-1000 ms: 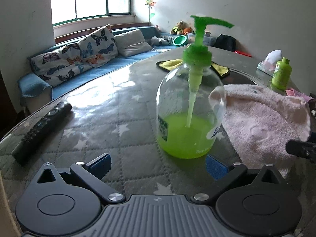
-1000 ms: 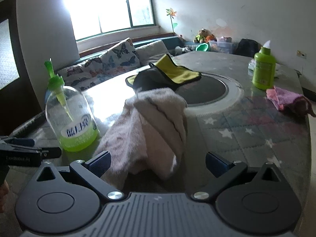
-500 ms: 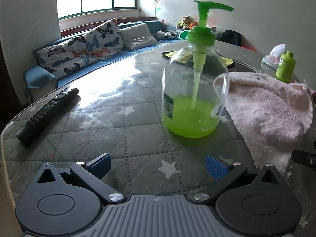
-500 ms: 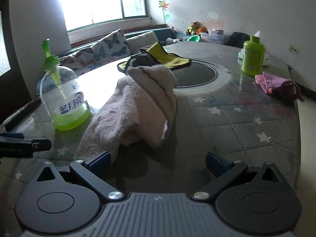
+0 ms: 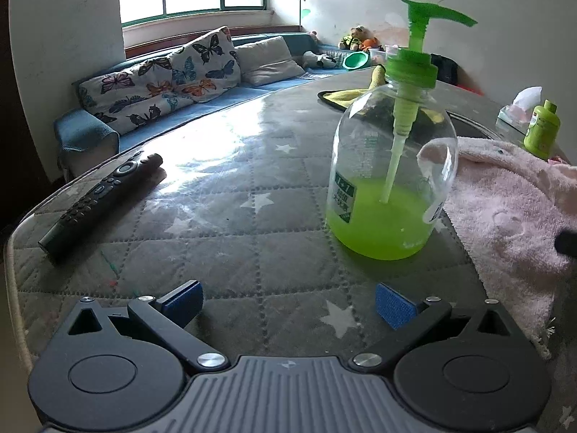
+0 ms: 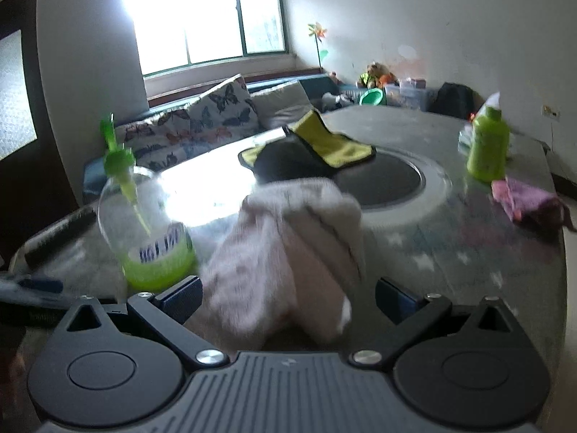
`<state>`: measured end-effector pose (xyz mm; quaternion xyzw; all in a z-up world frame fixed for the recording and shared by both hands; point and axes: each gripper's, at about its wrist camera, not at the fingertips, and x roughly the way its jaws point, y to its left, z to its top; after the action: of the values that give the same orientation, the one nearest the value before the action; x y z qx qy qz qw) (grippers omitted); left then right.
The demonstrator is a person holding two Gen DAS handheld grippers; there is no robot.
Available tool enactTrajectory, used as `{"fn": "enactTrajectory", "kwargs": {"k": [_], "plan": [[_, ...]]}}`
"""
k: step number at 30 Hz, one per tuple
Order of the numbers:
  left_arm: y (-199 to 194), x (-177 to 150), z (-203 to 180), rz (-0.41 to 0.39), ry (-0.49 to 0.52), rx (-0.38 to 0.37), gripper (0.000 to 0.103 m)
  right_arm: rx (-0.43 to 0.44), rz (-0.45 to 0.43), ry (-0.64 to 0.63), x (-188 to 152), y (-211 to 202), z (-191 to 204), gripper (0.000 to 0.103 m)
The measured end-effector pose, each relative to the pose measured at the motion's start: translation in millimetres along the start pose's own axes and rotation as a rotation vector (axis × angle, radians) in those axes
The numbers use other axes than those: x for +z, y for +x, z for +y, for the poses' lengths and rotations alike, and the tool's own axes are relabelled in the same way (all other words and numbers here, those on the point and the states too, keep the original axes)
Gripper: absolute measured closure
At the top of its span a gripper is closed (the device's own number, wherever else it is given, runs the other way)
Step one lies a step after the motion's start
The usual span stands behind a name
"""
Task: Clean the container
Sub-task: 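Close the right gripper on the pink towel beside the soap bottle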
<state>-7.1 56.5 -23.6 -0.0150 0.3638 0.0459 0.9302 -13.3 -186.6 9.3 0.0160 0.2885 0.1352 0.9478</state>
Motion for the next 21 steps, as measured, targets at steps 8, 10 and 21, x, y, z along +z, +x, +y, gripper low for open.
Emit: {"fn": "enactTrajectory", "kwargs": {"k": [8,10,21], "plan": [[-0.9,3.7,2.7,-0.008,0.01,0.001,0.0,0.006,0.003,-0.029,33.0,44.2,4.0,0.0],[-0.4,6.0,2.6,-0.009,0.01,0.003,0.0,0.01,0.019,-0.046,34.2,56.3,7.1,0.0],[-4.0,19.6,2.4,-0.039,0.024,-0.01,0.0,-0.022,0.138,-0.083,22.3,94.0,12.1,0.043]]}}
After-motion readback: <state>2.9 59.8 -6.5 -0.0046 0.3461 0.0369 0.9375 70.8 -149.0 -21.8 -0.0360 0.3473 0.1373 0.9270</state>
